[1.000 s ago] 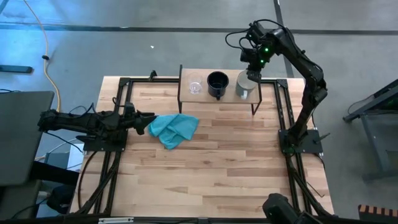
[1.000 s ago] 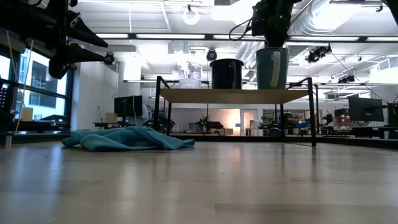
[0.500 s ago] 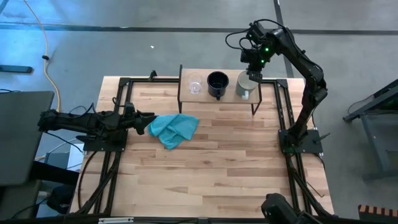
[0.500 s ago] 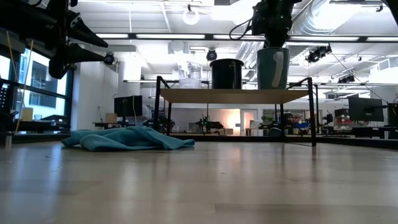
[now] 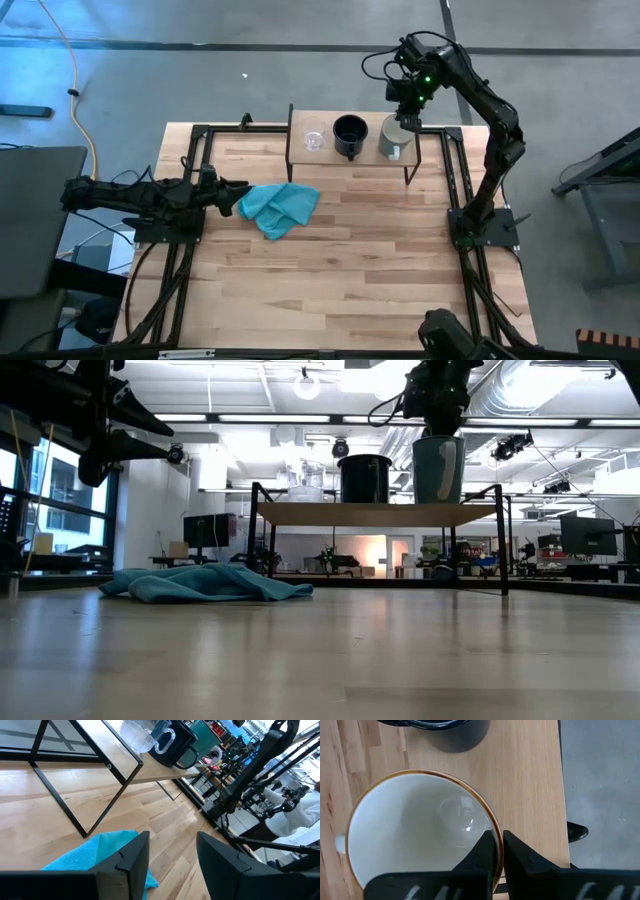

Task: Stack small to large cups/mugs on shelf
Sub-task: Put the light blue mug on the shelf

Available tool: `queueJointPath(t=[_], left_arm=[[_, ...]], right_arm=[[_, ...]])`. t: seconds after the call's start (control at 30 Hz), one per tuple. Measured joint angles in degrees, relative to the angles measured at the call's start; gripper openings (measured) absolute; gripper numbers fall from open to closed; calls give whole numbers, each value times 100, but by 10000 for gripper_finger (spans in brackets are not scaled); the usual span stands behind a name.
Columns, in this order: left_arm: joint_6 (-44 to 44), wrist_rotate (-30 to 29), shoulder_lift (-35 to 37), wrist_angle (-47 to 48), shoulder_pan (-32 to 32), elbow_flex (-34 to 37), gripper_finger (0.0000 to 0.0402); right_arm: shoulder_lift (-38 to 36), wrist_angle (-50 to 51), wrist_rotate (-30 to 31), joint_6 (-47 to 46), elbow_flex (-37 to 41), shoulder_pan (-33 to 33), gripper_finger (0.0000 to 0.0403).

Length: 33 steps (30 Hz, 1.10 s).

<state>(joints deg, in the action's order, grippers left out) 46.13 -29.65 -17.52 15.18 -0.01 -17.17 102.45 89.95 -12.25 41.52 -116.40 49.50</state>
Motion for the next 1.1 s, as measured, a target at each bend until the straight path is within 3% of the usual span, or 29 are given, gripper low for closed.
queueJointPath(t=[1.1], left_arm=[[0,8,2,0,0,0,152]], right_arm=[[0,-149,162,188,0,0,2]])
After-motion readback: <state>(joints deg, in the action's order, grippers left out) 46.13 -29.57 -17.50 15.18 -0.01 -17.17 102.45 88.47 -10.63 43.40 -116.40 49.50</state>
